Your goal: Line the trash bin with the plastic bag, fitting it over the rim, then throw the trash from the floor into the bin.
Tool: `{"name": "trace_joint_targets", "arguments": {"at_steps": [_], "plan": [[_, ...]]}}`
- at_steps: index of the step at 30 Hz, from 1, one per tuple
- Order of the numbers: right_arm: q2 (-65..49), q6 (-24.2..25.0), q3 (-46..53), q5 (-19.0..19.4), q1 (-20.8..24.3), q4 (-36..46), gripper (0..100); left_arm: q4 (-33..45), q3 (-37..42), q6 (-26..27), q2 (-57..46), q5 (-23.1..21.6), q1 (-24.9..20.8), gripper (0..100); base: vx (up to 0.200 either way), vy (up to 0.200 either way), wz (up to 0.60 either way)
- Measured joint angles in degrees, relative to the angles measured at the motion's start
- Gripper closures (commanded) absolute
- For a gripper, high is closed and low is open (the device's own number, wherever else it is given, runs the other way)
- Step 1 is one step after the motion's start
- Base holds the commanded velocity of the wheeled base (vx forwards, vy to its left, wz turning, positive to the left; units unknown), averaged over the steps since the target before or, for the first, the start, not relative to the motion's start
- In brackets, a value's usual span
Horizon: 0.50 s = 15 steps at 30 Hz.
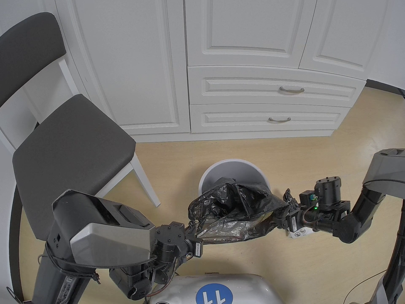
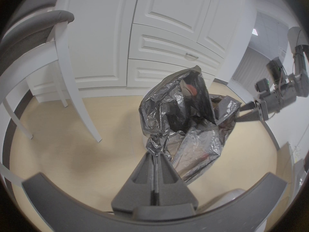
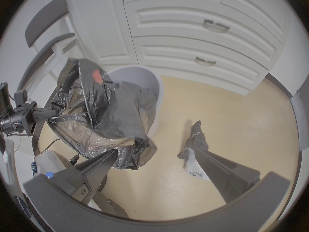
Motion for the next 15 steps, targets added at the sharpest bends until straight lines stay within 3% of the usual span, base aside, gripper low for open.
{"name": "trace_joint_targets", "arguments": {"at_steps": [6,7,15], "plan": [[-6.19,-1.58,2.99,1.73,-1.67,-0.06,0,0.00,3.05,-0.18,-2.80,-2.52,-0.11,100,0.000,0.000,0.00],[-7.06,-1.67,3.47,1.87,-1.67,-0.06,0,0.00,3.30,-0.21,-3.06,-2.63,-0.16,0,0.000,0.000,0.00],[-10.30,-1.83,4.74,1.94,-1.26,-0.04,0,0.01,6.42,0.63,-4.68,-4.84,-0.05,0,0.000,0.000,0.00]]}}
